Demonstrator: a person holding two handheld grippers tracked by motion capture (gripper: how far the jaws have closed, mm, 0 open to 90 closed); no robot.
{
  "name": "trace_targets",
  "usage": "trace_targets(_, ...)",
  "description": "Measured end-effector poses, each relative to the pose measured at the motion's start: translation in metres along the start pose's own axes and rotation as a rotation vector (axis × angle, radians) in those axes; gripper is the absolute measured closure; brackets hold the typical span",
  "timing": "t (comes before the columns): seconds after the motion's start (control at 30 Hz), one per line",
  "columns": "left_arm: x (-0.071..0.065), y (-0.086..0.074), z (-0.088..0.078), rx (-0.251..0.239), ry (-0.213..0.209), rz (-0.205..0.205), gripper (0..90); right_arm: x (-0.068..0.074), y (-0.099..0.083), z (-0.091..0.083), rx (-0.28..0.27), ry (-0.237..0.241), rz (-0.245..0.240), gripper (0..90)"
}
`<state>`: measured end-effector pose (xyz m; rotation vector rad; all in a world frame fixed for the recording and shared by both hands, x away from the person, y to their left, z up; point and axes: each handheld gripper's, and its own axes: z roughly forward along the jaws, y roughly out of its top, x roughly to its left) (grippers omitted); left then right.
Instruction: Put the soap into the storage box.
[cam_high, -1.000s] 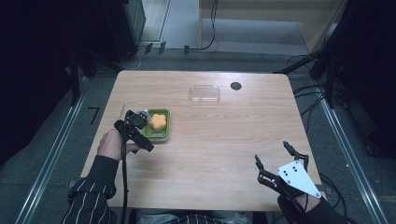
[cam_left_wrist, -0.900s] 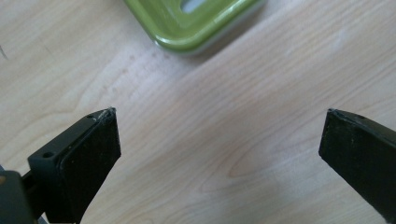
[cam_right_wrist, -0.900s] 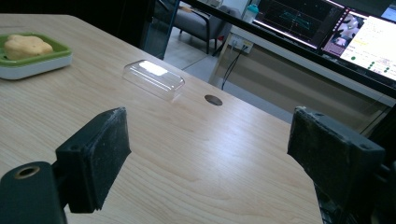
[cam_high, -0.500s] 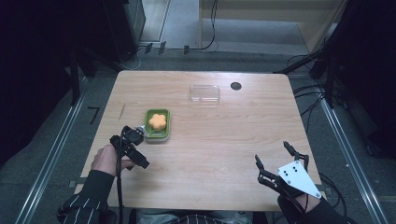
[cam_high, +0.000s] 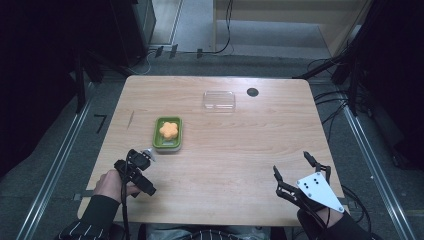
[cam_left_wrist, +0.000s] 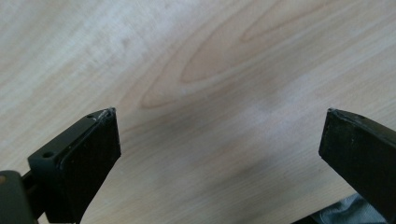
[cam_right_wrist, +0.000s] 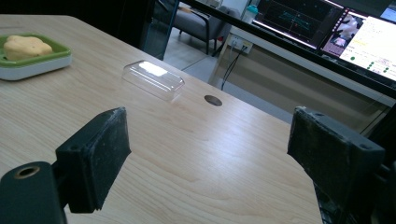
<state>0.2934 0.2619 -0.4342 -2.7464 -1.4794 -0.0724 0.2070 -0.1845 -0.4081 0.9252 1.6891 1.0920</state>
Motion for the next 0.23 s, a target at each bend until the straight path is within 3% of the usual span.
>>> trace_targets(0.23,-0.0003,-0.0025,0.0057,-0.007,-0.007,0.001,0.0,-0.0018,-0.0012,-0.0009,-0.003,-0.006,0.009,13.4)
